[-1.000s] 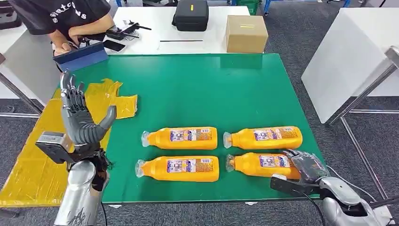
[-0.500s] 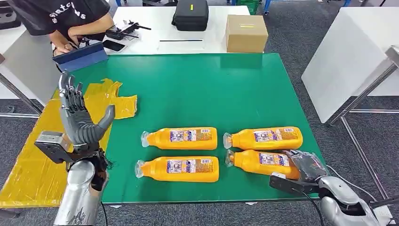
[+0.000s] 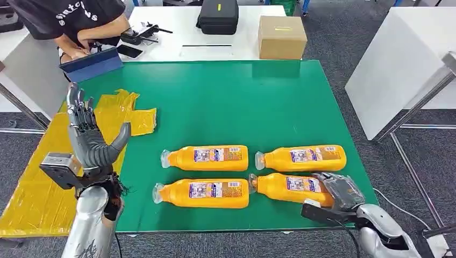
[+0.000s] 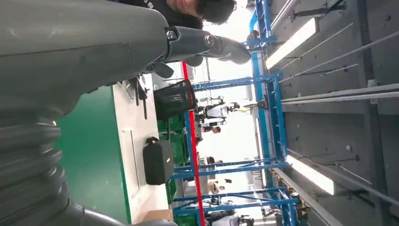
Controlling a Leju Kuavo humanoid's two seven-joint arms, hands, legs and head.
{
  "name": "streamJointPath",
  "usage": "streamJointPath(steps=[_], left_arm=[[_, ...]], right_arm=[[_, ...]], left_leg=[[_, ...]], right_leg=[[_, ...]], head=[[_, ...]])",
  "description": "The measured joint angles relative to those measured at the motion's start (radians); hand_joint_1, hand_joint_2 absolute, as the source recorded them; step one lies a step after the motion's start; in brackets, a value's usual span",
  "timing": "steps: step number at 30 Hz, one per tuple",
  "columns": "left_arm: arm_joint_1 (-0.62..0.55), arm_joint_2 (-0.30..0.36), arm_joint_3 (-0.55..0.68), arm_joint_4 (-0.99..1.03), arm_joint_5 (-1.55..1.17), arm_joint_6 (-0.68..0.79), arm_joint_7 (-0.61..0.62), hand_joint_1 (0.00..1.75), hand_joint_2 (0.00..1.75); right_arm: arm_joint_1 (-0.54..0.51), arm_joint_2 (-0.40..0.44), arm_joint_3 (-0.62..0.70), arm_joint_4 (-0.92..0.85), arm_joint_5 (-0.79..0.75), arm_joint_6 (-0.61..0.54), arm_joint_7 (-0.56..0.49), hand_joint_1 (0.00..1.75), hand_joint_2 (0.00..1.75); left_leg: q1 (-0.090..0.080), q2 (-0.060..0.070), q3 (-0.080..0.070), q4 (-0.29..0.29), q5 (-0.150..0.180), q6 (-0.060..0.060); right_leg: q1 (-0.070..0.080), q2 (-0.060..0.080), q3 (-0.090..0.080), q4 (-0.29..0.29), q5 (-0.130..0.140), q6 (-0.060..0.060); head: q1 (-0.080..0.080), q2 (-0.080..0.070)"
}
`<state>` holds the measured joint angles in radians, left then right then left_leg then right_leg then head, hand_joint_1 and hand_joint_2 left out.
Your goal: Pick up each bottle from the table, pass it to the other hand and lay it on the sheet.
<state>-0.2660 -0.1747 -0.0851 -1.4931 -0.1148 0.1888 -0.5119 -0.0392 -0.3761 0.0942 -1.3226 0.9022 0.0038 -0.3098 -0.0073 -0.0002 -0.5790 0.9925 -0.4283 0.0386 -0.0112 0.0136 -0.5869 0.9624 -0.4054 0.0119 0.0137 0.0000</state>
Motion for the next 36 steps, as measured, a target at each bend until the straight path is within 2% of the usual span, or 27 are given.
streamJointPath(steps=[5, 14, 20, 27, 30, 36], left_arm=[[-0.001, -0.002, 0.001, 0.000, -0.006, -0.002, 0.005, 0.00, 1.75], [-0.005, -0.009, 0.003, 0.000, -0.010, -0.008, 0.007, 0.00, 1.75], [-0.005, -0.017, 0.005, 0.000, -0.013, -0.010, 0.007, 0.00, 1.75], [-0.005, -0.022, 0.005, 0.000, -0.014, -0.011, 0.007, 0.00, 1.75], [-0.005, -0.023, 0.005, 0.000, -0.016, -0.011, 0.007, 0.00, 1.75], [-0.005, -0.026, -0.005, 0.006, -0.027, -0.001, 0.007, 0.00, 1.75]], right_arm=[[0.011, 0.052, -0.035, -0.031, -0.053, -0.004, -0.044, 1.75, 1.75], [0.024, 0.114, -0.095, -0.084, -0.098, -0.004, -0.058, 1.73, 1.75], [0.025, 0.169, -0.154, -0.117, -0.223, -0.005, -0.113, 1.73, 1.75], [0.025, 0.196, -0.182, -0.128, -0.240, -0.005, -0.120, 1.75, 1.75], [0.022, 0.219, -0.205, -0.128, -0.369, -0.006, -0.161, 1.73, 1.75], [0.001, 0.286, -0.236, -0.119, -0.497, -0.082, -0.155, 1.73, 1.75]], left_leg=[[0.000, 0.000, -0.003, 0.000, 0.000, 0.000], [0.000, 0.000, -0.006, 0.000, 0.000, 0.000], [0.000, 0.000, -0.006, 0.000, 0.000, 0.000], [0.000, -0.002, -0.006, 0.000, 0.000, 0.000], [0.000, -0.002, -0.006, 0.000, 0.000, 0.000], [0.000, -0.001, -0.007, 0.000, 0.000, 0.000]], right_leg=[[0.000, 0.000, -0.003, 0.000, 0.000, 0.000], [0.000, 0.000, -0.005, 0.000, 0.000, 0.000], [0.000, 0.000, -0.005, 0.000, 0.000, 0.000], [0.000, 0.000, -0.005, 0.000, 0.000, 0.000], [0.000, 0.000, -0.005, 0.000, 0.000, 0.000], [0.000, 0.000, -0.006, 0.000, 0.000, 0.000]], head=[[0.000, 0.000], [0.000, 0.000], [0.000, 0.000], [0.000, 0.000], [0.000, 0.000], [0.000, 0.000]])
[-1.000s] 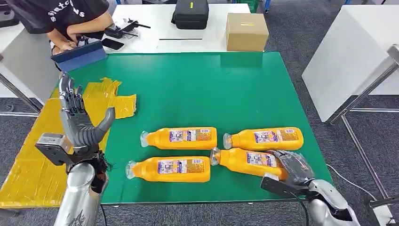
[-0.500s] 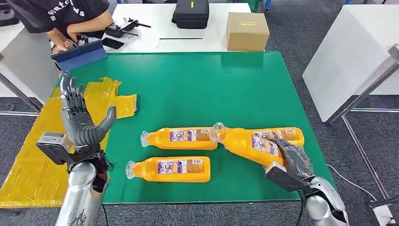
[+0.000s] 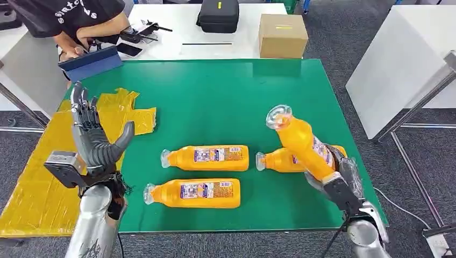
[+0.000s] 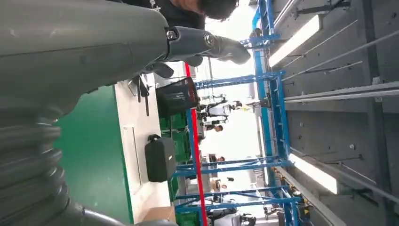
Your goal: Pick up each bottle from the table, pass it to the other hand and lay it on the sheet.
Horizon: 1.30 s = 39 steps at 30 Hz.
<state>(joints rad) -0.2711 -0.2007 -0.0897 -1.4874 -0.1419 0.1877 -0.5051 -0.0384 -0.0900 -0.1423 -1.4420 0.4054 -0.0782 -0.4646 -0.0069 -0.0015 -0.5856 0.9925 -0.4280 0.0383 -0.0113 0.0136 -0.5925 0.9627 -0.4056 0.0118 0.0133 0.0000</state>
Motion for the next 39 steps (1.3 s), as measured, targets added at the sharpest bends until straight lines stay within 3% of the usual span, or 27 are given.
streamJointPath(steps=[7, 12, 16, 25, 32, 39], left_arm=[[-0.009, -0.011, -0.059, 0.019, -0.031, 0.009, 0.000, 0.00, 1.75], [-0.036, -0.021, -0.127, 0.033, -0.056, 0.016, 0.021, 0.00, 1.75], [-0.047, -0.024, -0.151, 0.043, -0.057, 0.019, 0.026, 0.00, 1.75], [-0.047, -0.024, -0.163, 0.049, -0.057, 0.020, 0.026, 0.00, 1.75], [-0.048, -0.021, -0.211, 0.061, -0.038, -0.074, 0.051, 0.00, 1.75], [-0.083, -0.004, -0.277, 0.063, -0.067, -0.194, 0.178, 0.00, 1.75]], right_arm=[[-0.080, 0.101, 0.052, 0.076, -0.088, -0.070, -0.016, 1.71, 1.75], [-0.218, 0.163, 0.153, 0.205, -0.107, -0.111, -0.020, 1.71, 1.75], [-0.278, 0.181, 0.198, 0.273, -0.125, -0.121, -0.033, 1.71, 1.75], [-0.292, 0.182, 0.228, 0.321, -0.133, -0.124, -0.037, 1.71, 1.75], [-0.354, 0.205, 0.280, 0.412, -0.153, -0.147, -0.118, 1.69, 1.75], [-0.428, 0.237, 0.343, 0.524, -0.189, -0.158, -0.146, 1.75, 1.75]], left_leg=[[0.001, 0.001, -0.001, 0.000, 0.001, -0.001], [0.001, 0.002, 0.000, 0.000, 0.003, -0.002], [0.001, -0.001, -0.001, 0.000, 0.003, -0.002], [0.000, -0.002, -0.004, 0.000, 0.003, -0.001], [0.000, -0.002, -0.004, 0.000, 0.004, -0.001], [0.000, -0.002, -0.004, 0.000, 0.004, -0.001]], right_leg=[[0.000, 0.000, 0.001, 0.001, 0.000, 0.000], [0.000, 0.001, 0.000, 0.001, 0.000, 0.000], [0.000, -0.002, 0.000, 0.001, 0.000, 0.000], [0.002, -0.002, 0.000, 0.001, 0.000, 0.000], [0.002, -0.002, 0.000, 0.001, 0.000, 0.000], [0.002, -0.002, 0.000, 0.001, 0.000, 0.000]], head=[[0.000, 0.000], [0.000, 0.000], [0.000, 0.000], [0.000, 0.000], [0.000, 0.000], [0.000, 0.000]])
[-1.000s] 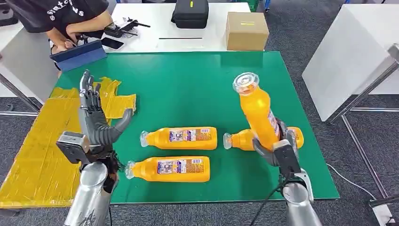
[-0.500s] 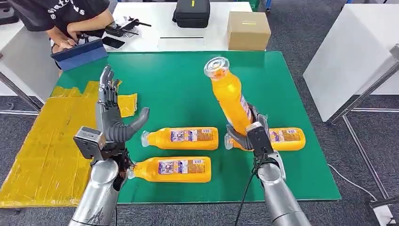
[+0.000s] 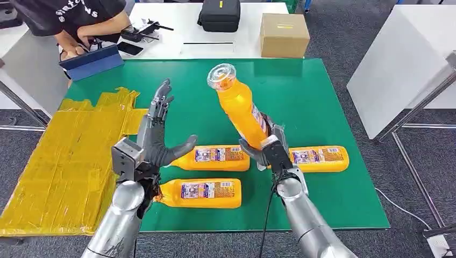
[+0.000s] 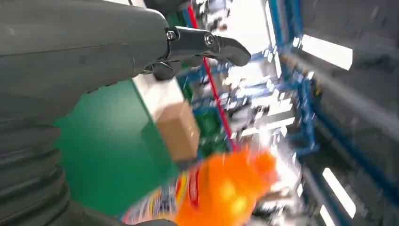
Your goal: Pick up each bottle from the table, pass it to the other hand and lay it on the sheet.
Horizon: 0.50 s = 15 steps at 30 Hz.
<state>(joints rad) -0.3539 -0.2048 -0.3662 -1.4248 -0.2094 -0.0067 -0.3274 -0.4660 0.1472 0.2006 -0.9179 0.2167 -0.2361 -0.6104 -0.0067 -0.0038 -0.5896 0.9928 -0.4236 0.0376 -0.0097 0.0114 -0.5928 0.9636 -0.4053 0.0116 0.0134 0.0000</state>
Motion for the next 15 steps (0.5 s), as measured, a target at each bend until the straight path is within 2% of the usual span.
streamJointPath(steps=[4, 15], left_arm=[[-0.047, 0.012, -0.034, 0.034, -0.010, -0.098, 0.066, 0.00, 1.75], [-0.163, 0.052, -0.060, 0.149, 0.019, -0.183, 0.133, 0.00, 1.75]], right_arm=[[-0.038, 0.016, 0.027, 0.047, -0.011, 0.001, -0.009, 1.71, 1.75], [-0.088, 0.037, 0.073, 0.114, -0.036, 0.005, -0.023, 1.75, 1.75]], left_leg=[[0.000, 0.000, 0.000, 0.000, 0.000, 0.000], [0.000, 0.000, 0.000, 0.000, 0.000, 0.000]], right_leg=[[0.000, 0.000, 0.000, 0.000, 0.000, 0.000], [0.000, 0.000, 0.000, 0.000, 0.000, 0.000]], head=[[0.000, 0.000], [0.000, 0.000]])
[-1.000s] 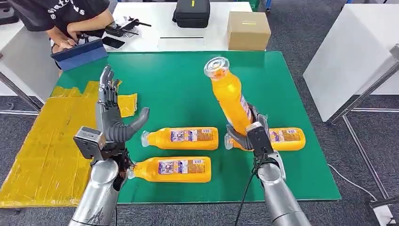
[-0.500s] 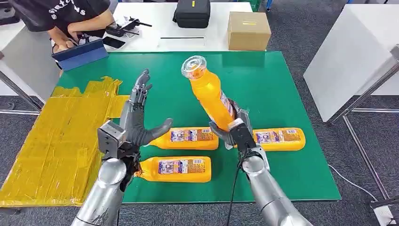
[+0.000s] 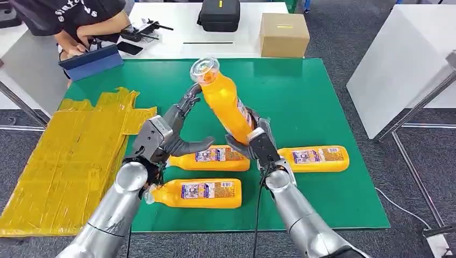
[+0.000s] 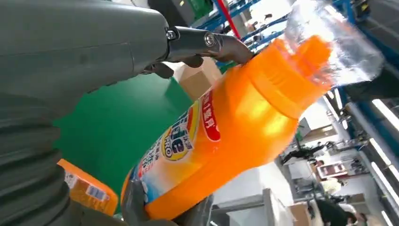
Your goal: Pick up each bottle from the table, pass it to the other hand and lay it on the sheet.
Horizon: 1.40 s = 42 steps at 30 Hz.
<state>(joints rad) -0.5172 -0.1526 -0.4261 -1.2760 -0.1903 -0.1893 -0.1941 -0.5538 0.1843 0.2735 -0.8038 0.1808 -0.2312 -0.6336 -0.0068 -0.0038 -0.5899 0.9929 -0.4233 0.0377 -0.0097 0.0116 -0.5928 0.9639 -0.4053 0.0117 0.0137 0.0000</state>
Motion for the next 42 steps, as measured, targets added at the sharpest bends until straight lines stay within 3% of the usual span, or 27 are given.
streamJointPath(steps=[14, 18, 23, 30, 36, 42], left_arm=[[-0.093, 0.013, 0.000, 0.132, 0.047, -0.017, 0.018, 0.00, 1.75], [-0.108, 0.013, 0.000, 0.163, 0.093, -0.023, 0.015, 0.00, 1.75], [-0.128, 0.011, 0.016, 0.198, 0.295, -0.124, 0.061, 0.00, 1.75], [-0.131, 0.005, 0.041, 0.222, 0.514, -0.161, 0.144, 0.00, 1.75], [-0.094, -0.017, 0.044, 0.184, 0.808, -0.098, 0.194, 0.00, 1.75], [-0.067, -0.020, 0.038, 0.135, 0.904, -0.024, 0.185, 0.00, 1.75]], right_arm=[[-0.023, 0.031, 0.028, 0.036, -0.014, -0.006, -0.030, 1.75, 1.75], [-0.036, 0.045, 0.051, 0.048, 0.013, -0.056, -0.045, 1.75, 1.75], [-0.053, 0.065, 0.095, 0.072, 0.073, -0.188, -0.060, 1.75, 1.75], [-0.082, 0.079, 0.133, 0.107, 0.066, -0.238, -0.060, 1.75, 1.75], [-0.112, 0.088, 0.171, 0.139, 0.022, -0.275, -0.060, 1.75, 1.75], [-0.129, 0.088, 0.202, 0.167, -0.003, -0.298, -0.058, 1.75, 1.75]], left_leg=[[0.000, 0.000, 0.000, 0.000, 0.000, 0.000], [0.000, 0.000, 0.000, 0.000, 0.000, 0.000], [0.000, 0.001, 0.000, 0.000, 0.000, 0.000], [0.000, 0.000, 0.000, 0.000, 0.000, 0.000], [0.000, 0.000, 0.000, 0.000, 0.000, 0.000], [0.000, 0.000, 0.000, 0.000, 0.000, 0.000]], right_leg=[[0.000, 0.000, 0.000, 0.000, 0.000, 0.000], [0.000, 0.000, 0.000, 0.000, 0.000, 0.000], [0.000, 0.000, 0.000, 0.000, 0.000, 0.000], [0.000, 0.000, 0.000, 0.000, 0.000, 0.000], [0.000, 0.000, 0.000, 0.000, 0.000, 0.000], [0.000, 0.000, 0.000, 0.000, 0.000, 0.000]], head=[[0.000, 0.000], [0.000, 0.000], [0.000, 0.000], [0.000, 0.000], [0.000, 0.000], [0.000, 0.000]])
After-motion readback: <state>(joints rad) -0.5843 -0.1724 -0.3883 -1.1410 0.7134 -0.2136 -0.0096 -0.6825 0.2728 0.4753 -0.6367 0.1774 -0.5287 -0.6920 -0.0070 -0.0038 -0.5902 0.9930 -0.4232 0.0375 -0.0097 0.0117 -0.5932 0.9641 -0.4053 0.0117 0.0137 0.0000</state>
